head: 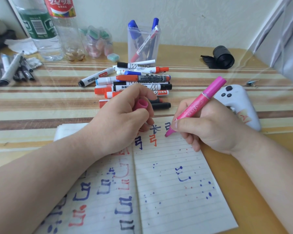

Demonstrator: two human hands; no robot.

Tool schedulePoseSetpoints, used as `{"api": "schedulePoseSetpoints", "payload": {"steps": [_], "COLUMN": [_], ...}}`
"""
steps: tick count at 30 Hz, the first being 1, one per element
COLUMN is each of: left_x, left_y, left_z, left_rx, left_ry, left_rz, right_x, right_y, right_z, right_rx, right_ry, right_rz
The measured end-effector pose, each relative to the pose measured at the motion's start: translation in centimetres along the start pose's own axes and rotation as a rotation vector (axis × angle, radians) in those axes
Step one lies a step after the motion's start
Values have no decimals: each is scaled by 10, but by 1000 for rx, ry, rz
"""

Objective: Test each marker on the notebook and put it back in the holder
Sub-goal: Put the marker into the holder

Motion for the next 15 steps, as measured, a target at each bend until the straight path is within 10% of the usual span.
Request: {"api": "schedulePoseSetpoints", "payload": {"steps": [15], "left_x": [1], "left_y": [0], "left_z": [0], "left_rx": [1], "left_ry": [-14], "left_rz": [6], "right_x": [-4], "right_y": [2], "right_z": [0], "right_rx": [3], "right_ry": [-16], "right_rz": [-99]}}
Point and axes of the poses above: each hand's wrist, its own z-axis towards the middle knuckle, its own y-axis out of the palm, x = y × z, the point moved 6 cm from there along z, towards the middle knuckle, and after that the axes turned 6 degrees about -x, right-handed, at the moved point
